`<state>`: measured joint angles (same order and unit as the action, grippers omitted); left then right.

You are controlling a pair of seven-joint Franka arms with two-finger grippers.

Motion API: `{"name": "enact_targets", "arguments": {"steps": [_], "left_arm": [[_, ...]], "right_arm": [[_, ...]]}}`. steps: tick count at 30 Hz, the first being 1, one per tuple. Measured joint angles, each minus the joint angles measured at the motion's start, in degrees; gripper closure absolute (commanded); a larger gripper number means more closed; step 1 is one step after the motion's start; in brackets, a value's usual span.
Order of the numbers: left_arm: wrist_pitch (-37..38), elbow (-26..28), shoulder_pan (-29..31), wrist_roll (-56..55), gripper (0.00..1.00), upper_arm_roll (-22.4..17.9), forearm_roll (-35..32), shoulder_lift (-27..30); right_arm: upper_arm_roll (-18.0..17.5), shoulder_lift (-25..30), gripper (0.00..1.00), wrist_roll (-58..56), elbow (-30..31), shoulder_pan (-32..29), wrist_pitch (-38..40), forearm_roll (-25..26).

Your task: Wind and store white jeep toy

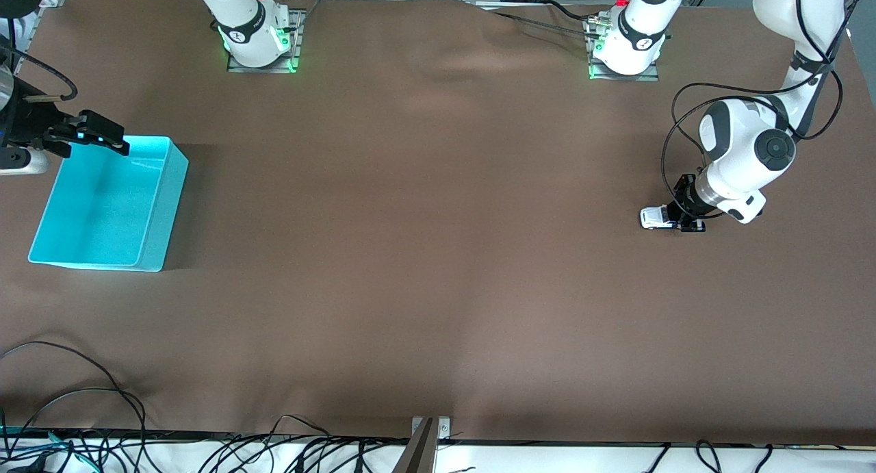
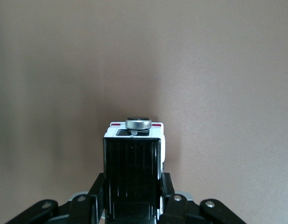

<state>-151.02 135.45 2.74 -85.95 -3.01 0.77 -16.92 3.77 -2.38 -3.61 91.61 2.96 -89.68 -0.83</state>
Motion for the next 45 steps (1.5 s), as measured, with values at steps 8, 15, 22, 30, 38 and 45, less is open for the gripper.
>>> {"name": "enact_targets", "arguments": {"steps": [8, 15, 22, 30, 38, 45], "left_arm": [[0.39, -0.76, -2.03, -0.36, 0.81, 0.77, -0.13, 0.69], [1.3, -1.15, -6.11, -4.85, 0.81, 1.02, -0.14, 1.04], [1.79, -1.12, -11.04, -9.9, 0.81, 1.5, -0.14, 0.92], [2.26, -0.91, -11.54, -10.51, 0.81, 2.08, -0.14, 0.27], [2.28, -0.97, -11.52, -10.65, 0.81, 2.48, -0.14, -0.35], [2.36, -0.97, -10.73, -10.65, 0.81, 2.39, -0.14, -0.35]], "right_arm": [[0.0, 0.0, 0.0, 0.0, 0.0, 0.0, 0.0, 0.0], [0.0, 0.0, 0.0, 0.0, -0.01, 0.01, 0.0, 0.0], [0.0, 0.0, 0.0, 0.0, -0.01, 0.03, 0.0, 0.0], [-0.01, 0.0, 0.0, 0.0, -0.02, 0.04, 0.0, 0.0], [-0.02, 0.0, 0.0, 0.0, -0.04, 0.06, 0.0, 0.0], [-0.03, 0.0, 0.0, 0.0, -0.04, 0.09, 0.0, 0.0]]}}
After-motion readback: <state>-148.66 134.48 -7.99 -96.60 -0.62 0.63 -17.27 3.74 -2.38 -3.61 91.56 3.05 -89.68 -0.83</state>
